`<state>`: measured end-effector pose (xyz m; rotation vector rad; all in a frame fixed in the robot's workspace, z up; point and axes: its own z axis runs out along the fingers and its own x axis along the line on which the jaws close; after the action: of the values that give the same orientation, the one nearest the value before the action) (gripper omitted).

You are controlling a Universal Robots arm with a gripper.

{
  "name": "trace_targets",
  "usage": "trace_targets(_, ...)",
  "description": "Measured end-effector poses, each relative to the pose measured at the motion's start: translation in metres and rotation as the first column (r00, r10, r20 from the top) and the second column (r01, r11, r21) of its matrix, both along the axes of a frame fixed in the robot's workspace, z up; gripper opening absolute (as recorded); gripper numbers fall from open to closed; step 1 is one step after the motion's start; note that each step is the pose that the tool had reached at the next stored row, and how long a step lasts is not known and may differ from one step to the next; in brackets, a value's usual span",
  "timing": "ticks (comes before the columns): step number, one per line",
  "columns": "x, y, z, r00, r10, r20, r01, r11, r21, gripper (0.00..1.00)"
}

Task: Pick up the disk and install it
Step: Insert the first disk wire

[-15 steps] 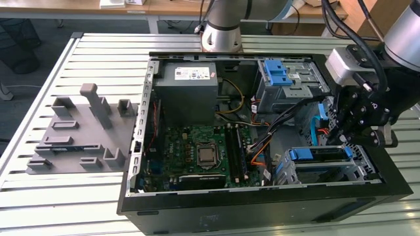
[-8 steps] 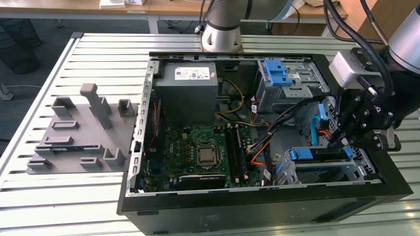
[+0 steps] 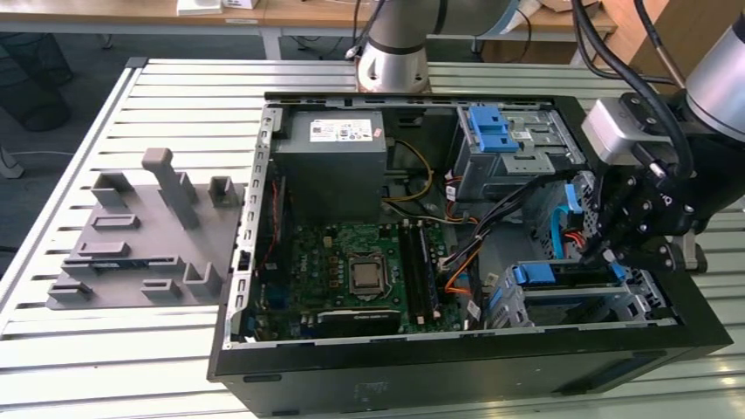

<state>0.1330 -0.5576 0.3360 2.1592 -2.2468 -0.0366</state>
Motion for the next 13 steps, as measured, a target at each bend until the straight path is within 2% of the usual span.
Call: trace_targets(13, 0.0016, -0.0002, 0.0004, 1.0000, 0.000, -0.0003, 0.000, 1.0000, 0.0002, 0.16)
